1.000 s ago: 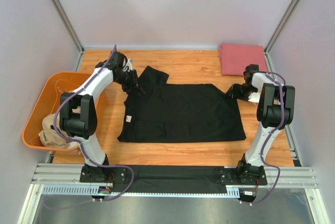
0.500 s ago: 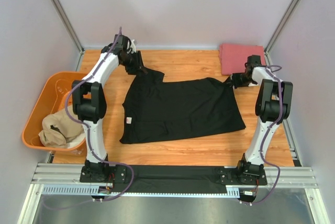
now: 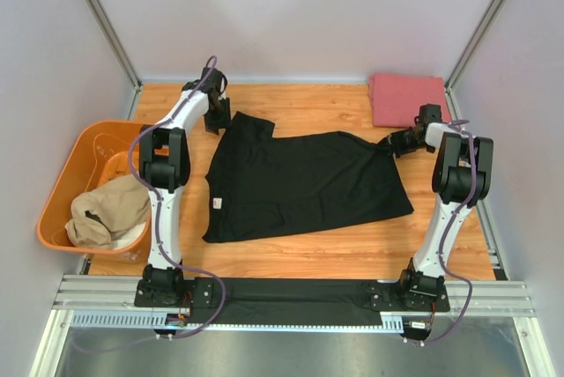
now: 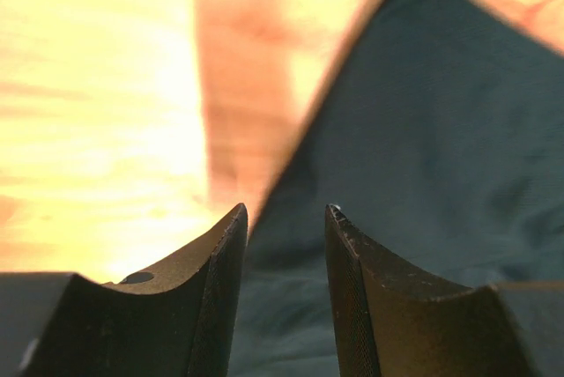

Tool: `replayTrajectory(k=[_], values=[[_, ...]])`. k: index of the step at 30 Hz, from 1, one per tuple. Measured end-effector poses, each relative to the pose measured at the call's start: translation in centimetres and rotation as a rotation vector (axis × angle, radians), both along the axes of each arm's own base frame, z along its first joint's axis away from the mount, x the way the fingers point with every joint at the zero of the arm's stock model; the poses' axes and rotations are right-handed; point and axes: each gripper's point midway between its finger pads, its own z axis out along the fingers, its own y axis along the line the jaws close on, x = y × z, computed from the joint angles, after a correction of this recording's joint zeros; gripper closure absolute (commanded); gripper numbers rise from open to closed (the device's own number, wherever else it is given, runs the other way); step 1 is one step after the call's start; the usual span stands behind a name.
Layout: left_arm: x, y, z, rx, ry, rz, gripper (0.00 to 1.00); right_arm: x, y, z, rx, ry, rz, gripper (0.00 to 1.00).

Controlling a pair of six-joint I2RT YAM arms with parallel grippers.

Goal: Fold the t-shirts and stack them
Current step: Fold the tshirt

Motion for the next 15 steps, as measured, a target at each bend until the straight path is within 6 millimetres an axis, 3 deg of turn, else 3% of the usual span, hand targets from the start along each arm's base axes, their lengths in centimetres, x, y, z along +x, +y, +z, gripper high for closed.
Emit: replayTrajectory(k=[2,8,10,12,13,15], values=[[-0.7,0.8,-0.1,0.027,0.013,0.018,0.51,-0.3,-0.6,-0.1,0.021,0.004,-0.011,0.87],[-2.4,1.6,-0.6,0.06,0.054,0.033,0.51,0.6,-2.7,0.5,0.007,-0.069,-0.003,0.66],[-2.5,1.6,-0.5,0.061,0.054,0.033,0.49,1.5,-3.3,0.9,-0.024,-0.113,0.041,0.56],[-2.5,1.6,-0.4,0.061,0.051,0.028,0.49,2.0,-3.8,1.5,-0.063,-0.145,0.081,0.29],[-2.5,1.6,-0.4,0.057,0.052,0.024,0.49,2.0,-3.9,1.8,-0.092,-0.158,0.106,0.24],[-2.6,1.5,-0.3,0.044,0.057,0.017,0.49,1.3,-4.3,2.4,-0.155,-0.169,0.157,0.24]])
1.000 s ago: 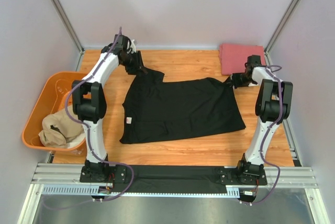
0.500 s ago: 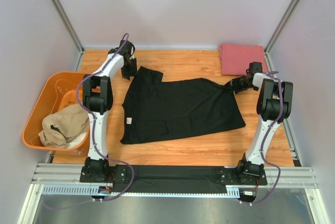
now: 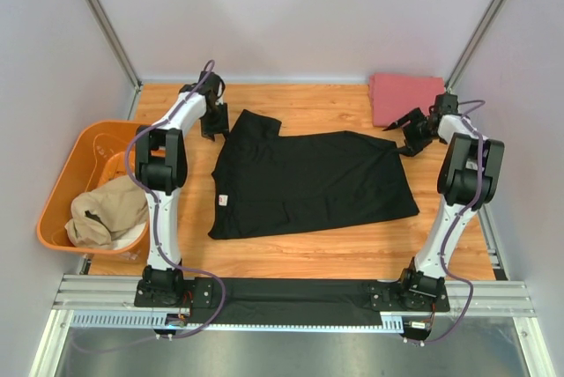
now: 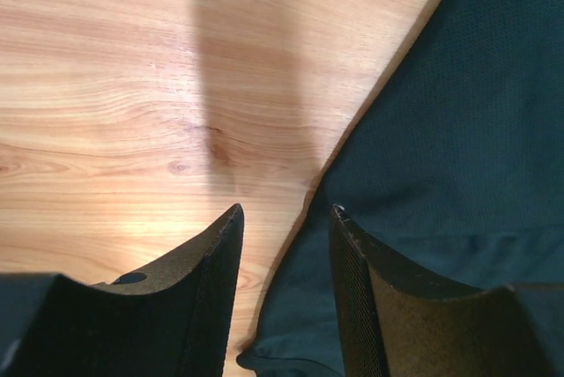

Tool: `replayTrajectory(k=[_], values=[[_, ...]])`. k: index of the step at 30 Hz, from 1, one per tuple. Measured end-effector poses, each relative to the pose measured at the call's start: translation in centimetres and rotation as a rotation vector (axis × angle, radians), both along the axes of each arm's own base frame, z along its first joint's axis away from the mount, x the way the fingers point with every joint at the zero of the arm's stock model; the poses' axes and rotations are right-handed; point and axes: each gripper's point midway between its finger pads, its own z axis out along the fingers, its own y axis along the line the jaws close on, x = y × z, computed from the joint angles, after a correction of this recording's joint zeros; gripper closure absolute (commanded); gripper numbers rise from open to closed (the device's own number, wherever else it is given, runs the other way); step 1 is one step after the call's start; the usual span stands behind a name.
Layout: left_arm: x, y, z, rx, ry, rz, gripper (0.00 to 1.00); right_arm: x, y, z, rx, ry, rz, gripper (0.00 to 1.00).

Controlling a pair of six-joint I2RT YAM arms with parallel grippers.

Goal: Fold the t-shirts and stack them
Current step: Fold the tshirt

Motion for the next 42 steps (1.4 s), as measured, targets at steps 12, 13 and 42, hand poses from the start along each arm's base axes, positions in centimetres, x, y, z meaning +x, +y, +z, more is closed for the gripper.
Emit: replayTrajectory(k=[12,13,42], values=[[0.8,0.5,0.9,-0.101,-0.016,0.005,0.57,-10.7,0.2,0.5,-0.198,0.118,0.169,0.97],[0.8,0.4,0.9,-0.107,-0.016,0.002,0.57,-11.3,0.3,-0.2,-0.197,0.141,0.17,0.96],[1.7,-4.3,-0.4,-0.34,-0.013,-0.179,0.63,-3.1,0.4,5.4,-0.568,-0.06,0.366,0.54]])
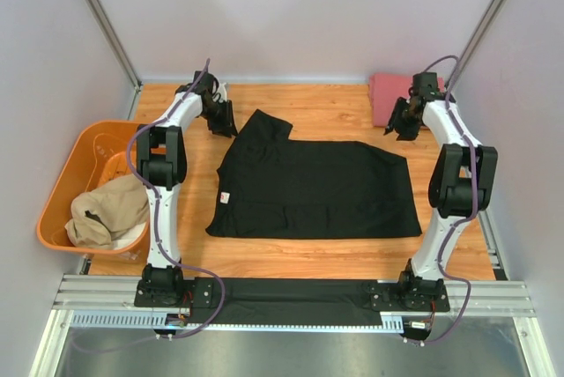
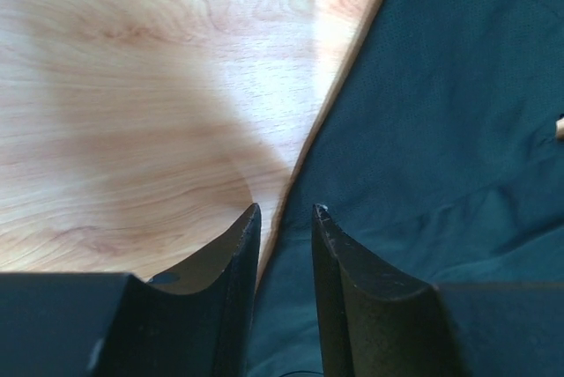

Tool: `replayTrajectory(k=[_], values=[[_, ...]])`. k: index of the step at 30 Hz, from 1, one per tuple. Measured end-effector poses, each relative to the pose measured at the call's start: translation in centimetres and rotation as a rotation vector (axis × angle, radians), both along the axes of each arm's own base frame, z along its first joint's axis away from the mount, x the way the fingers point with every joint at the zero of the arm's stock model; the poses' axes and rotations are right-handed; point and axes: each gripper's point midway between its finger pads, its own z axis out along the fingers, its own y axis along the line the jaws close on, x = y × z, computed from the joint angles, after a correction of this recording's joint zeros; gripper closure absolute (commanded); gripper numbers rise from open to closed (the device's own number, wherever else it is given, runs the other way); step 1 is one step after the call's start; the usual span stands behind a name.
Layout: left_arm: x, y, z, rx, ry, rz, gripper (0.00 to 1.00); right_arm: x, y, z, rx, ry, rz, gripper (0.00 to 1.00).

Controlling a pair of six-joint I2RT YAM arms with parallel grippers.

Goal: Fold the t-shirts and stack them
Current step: Fold the tshirt

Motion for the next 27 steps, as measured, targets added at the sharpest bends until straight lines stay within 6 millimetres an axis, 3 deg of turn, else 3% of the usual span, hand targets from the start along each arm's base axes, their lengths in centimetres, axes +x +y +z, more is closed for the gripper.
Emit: replayTrajectory(k=[4,10,17,27], values=[[0.2,-0.2,0.1,-0.014,-0.006,0.002,0.64,0.2,1.2,-1.3,-0.076,0.041,0.092,0.65],[-0.1,-0.3,-0.3,-0.021,0.005,0.008,0.66,-1.5,1.3,-3.0,-0.202,0.133,0.185,0.62],[-0.1,-0.5,-0.3,-0.032,0.012,0.018,0.66,-1.7,1.5,-3.6,-0.288,0.152,0.246,0.61],[-0.1,-0.5,-0.3,-0.033,0.013,0.02,0.67,-2.7,0.9,-6.4,-0.34,0.231,0.279,0.71]])
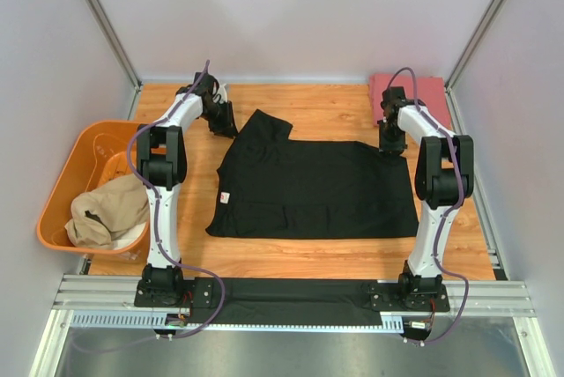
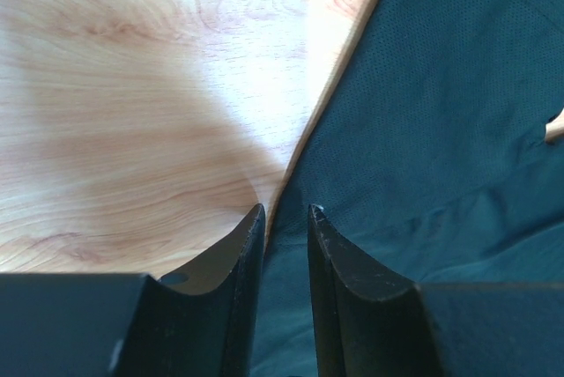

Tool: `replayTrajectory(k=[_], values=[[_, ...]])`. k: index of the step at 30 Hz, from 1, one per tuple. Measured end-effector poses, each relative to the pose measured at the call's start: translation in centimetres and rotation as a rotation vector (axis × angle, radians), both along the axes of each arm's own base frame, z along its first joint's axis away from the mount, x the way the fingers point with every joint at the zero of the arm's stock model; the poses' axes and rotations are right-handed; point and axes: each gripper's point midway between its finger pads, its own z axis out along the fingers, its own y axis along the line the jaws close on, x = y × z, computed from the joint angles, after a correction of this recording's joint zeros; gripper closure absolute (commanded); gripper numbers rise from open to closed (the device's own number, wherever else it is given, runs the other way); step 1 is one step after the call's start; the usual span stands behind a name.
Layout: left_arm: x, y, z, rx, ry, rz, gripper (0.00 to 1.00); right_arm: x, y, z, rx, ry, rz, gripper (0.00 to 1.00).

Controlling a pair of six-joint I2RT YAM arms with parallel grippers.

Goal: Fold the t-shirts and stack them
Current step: Fold the tshirt

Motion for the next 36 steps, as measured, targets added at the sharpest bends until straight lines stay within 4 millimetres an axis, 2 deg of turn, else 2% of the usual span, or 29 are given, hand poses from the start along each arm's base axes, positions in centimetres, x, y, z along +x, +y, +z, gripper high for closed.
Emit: replayTrajectory(k=[11,14,17,18,20,27,36], values=[[-0.1,-0.3,0.1,-0.019,0.003,-0.008,0.6,-0.8,-0.7,-1.4,-0.033,0.034,-0.008,0.7],[-0.2,-0.6,0.2,-0.035,0.007,-0.011,0.6,-0.7,-0.7,-1.4,-0.036,0.032,-0.008,0.75],[-0.3,-0.9,0.2,-0.054,0.016,-0.009,0.6,-0.6,-0.7,-1.5,-0.035,0.031,-0.007,0.88],[-0.3,-1.0,0.2,-0.059,0.019,-0.007,0.6,-0.6,-0.7,-1.5,-0.034,0.031,-0.007,0.95],[-0.3,-1.1,0.2,-0.069,0.022,-0.007,0.59,-0.5,-0.6,-1.5,-0.034,0.03,-0.007,0.99],[-0.3,-1.5,0.2,-0.076,0.017,-0.018,0.54,-0.4,-0.7,-1.4,-0.036,0.026,-0.013,1.0],[0.1,-2.3,0.2,-0.016,-0.02,-0.05,0.57,-0.4,-0.5,-1.4,-0.025,0.024,-0.021,1.0]])
